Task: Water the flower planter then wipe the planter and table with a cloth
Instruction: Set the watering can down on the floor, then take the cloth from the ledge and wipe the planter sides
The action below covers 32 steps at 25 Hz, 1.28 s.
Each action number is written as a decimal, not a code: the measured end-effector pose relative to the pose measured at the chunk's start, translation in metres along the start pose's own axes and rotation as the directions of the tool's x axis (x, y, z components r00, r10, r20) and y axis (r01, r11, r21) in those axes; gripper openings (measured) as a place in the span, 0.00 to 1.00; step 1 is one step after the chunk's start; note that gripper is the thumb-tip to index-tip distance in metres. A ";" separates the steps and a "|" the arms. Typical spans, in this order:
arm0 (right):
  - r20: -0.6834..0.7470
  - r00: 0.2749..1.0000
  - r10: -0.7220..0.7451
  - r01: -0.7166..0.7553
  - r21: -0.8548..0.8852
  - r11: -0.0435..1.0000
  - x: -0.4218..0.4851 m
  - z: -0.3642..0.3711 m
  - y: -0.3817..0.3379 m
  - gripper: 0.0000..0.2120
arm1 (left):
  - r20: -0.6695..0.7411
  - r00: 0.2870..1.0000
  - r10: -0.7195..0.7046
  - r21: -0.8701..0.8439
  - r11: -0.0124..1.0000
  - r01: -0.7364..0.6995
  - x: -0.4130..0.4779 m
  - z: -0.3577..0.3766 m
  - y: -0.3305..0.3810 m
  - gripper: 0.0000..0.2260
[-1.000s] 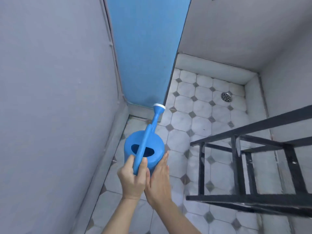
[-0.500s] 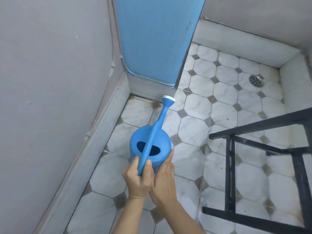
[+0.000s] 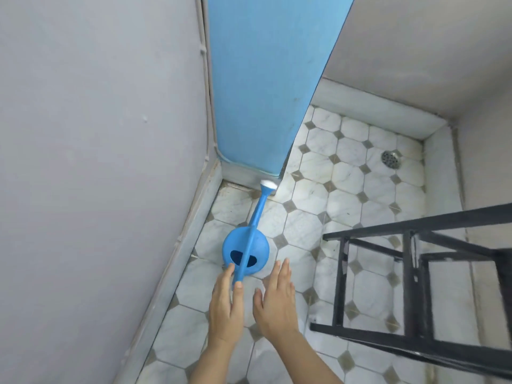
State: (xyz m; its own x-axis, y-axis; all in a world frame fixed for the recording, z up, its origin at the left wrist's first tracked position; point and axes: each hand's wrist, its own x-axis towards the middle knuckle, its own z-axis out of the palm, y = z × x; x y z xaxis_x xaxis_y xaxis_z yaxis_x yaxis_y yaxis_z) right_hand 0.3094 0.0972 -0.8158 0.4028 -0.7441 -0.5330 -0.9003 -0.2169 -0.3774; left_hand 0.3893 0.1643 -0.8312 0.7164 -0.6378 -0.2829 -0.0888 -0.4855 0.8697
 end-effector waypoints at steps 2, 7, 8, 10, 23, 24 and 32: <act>-0.009 1.000 0.000 0.000 0.003 1.000 -0.032 -0.063 -0.029 0.44 | 0.075 0.994 -0.074 -0.054 0.996 0.078 -0.015 -0.031 0.063 0.21; -0.208 0.972 -0.110 0.109 -0.016 0.994 -0.124 -0.252 -0.123 0.40 | 0.079 0.997 0.021 -0.081 0.997 -0.015 -0.045 -0.112 0.269 0.18; -0.236 0.965 -0.117 0.115 -0.022 0.993 -0.142 -0.290 -0.141 0.40 | 0.088 0.994 0.068 -0.092 0.994 -0.060 -0.050 -0.127 0.312 0.19; -0.309 0.943 -0.122 0.126 -0.009 0.992 -0.184 -0.371 -0.173 0.40 | 0.113 0.974 0.195 -0.111 0.977 -0.183 -0.065 -0.153 0.399 0.23; -0.885 0.434 0.168 -0.310 0.029 0.950 -0.477 -0.621 -0.058 0.28 | 0.423 0.363 0.830 -0.216 0.482 -0.849 -0.258 -0.112 0.717 0.26; -0.874 0.420 0.245 -0.364 0.085 0.927 -0.495 -0.617 -0.033 0.29 | 0.444 0.323 0.836 -0.250 0.462 -0.851 -0.278 -0.095 0.719 0.25; -0.652 0.253 0.715 -0.613 0.464 0.640 -0.645 -0.528 0.177 0.39 | 0.789 0.001 0.615 -0.335 0.431 -0.838 -0.452 0.050 0.666 0.20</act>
State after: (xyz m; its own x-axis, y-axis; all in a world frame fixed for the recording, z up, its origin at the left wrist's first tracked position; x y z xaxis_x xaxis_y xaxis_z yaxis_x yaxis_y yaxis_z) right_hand -0.1965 0.2051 -0.1391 -0.6493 -0.7554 0.0886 -0.7463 0.6103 -0.2657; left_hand -0.0282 0.0995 -0.1436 -0.5998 -0.7707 0.2151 -0.4072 0.5254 0.7471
